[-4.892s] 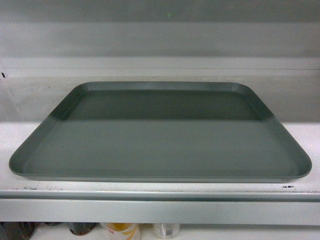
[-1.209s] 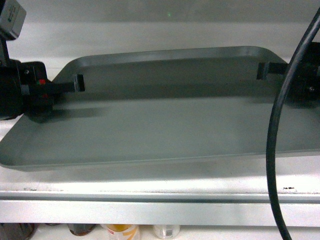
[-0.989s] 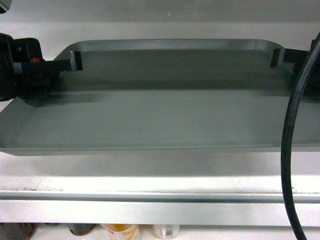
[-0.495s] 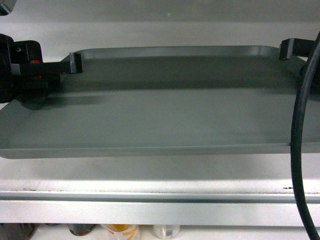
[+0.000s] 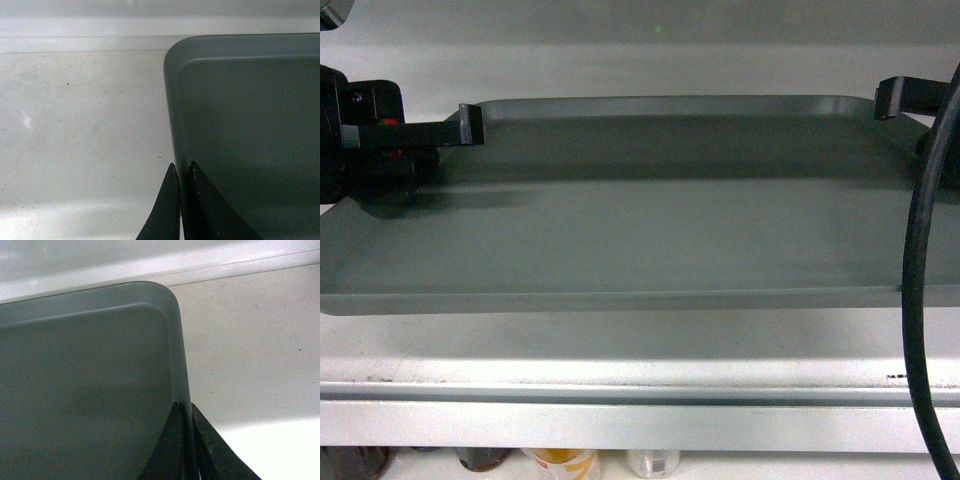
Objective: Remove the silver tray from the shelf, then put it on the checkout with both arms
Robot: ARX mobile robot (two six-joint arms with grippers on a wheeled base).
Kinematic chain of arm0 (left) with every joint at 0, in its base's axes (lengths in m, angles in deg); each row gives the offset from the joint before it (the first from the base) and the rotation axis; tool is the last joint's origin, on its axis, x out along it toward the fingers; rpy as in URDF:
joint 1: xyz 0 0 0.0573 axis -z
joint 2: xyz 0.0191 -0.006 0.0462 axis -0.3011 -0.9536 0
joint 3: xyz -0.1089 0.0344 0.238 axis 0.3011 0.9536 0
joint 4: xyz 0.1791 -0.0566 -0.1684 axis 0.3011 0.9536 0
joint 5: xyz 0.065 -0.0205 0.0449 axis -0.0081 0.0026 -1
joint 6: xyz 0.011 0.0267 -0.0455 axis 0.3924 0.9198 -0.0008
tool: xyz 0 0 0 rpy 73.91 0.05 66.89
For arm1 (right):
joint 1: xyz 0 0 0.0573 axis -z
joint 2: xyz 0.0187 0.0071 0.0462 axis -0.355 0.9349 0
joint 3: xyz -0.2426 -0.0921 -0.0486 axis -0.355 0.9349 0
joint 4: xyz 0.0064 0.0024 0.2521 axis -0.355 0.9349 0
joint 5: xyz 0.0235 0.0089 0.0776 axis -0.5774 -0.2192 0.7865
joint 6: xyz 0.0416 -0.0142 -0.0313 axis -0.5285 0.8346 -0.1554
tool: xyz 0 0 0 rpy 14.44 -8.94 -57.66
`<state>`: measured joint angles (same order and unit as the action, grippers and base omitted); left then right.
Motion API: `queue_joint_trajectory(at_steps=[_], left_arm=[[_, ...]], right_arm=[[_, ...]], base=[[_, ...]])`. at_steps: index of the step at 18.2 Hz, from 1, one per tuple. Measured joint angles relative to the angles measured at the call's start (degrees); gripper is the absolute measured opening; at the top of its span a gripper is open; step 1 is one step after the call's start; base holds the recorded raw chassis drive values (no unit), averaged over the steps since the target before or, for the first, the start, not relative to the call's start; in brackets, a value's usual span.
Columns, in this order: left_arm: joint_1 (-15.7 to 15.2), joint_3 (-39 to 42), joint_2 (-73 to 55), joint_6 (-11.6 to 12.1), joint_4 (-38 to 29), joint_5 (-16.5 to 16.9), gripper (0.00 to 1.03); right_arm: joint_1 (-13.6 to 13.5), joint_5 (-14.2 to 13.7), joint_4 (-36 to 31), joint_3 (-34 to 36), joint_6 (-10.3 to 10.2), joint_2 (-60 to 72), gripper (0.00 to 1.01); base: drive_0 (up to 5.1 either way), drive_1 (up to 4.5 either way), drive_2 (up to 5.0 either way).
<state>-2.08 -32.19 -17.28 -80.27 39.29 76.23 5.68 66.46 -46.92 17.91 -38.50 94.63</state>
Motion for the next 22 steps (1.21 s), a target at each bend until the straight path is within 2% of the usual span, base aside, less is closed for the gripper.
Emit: queue_joint_trajectory(at_steps=[18,22], left_arm=[[0.0,0.1,0.0,0.0,-0.1,-0.1,0.03],[0.0,0.1,0.0,0.0,-0.1,-0.1,0.03]], right_arm=[[-0.3,-0.3,-0.6,0.3,-0.4,0.2,0.03],[-0.3,-0.3,-0.6,0.3,-0.4,0.3,0.03]], base=[[0.0,0.0,0.0],[0.0,-3.35,3.4]])
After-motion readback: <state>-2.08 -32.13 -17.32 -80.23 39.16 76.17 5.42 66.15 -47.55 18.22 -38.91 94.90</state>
